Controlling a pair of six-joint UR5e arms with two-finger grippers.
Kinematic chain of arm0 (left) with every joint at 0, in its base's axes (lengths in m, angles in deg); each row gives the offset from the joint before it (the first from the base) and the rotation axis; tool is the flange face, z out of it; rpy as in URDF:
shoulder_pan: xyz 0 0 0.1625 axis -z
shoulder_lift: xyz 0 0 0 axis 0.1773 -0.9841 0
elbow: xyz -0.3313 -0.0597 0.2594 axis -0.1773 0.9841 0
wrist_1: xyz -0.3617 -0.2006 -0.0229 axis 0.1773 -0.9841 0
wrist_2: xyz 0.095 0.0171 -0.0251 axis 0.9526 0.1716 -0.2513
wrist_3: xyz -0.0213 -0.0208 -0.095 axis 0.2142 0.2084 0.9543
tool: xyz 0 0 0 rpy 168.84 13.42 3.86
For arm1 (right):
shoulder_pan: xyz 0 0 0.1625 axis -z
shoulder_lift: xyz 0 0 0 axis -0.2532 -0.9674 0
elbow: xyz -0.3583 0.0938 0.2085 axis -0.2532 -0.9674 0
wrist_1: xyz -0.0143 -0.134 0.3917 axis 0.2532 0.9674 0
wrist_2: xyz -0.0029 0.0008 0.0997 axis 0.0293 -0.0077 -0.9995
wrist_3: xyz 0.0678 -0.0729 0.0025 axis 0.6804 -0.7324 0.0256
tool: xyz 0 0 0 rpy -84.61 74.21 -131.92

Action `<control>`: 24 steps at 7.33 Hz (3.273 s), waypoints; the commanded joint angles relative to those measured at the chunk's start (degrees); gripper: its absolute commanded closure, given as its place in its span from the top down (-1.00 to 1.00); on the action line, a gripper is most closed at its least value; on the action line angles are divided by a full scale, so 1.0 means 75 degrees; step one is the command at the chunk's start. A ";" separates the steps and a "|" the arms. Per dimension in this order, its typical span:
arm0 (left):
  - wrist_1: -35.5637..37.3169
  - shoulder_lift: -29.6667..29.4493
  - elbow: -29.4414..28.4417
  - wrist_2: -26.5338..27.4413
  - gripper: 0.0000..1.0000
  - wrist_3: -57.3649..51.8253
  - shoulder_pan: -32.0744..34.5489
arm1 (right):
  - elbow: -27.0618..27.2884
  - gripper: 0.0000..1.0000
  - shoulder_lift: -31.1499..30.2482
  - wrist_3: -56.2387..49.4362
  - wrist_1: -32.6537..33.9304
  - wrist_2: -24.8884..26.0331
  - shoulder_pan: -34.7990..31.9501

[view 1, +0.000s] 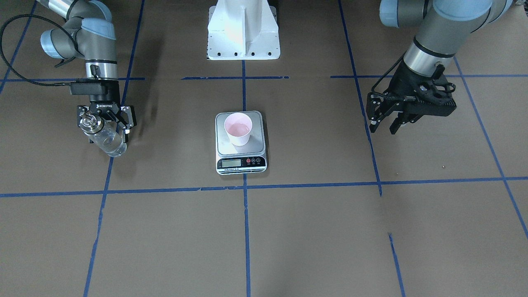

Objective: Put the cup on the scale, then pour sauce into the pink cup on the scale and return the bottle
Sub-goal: 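Grasp the glass dispenser's neck with the right gripper, then lift the dispenser with the right gripper and carry it beside the cup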

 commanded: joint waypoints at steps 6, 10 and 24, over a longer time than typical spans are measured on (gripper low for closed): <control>0.0183 -0.0036 0.0047 -0.0002 0.11 -0.0005 0.0048 | -0.0924 0.77 0.0164 0.0145 -0.1085 0.1090 0.0110; 0.0206 -0.0071 0.0035 -0.0002 0.11 -0.0005 0.0037 | -0.0552 -1.00 0.0292 0.0145 -0.1073 0.1758 0.0286; 0.0194 0.0058 -0.0023 0.0010 0.16 -0.0590 0.0118 | 0.0530 -1.00 0.3597 -0.2918 0.6075 0.1970 0.0450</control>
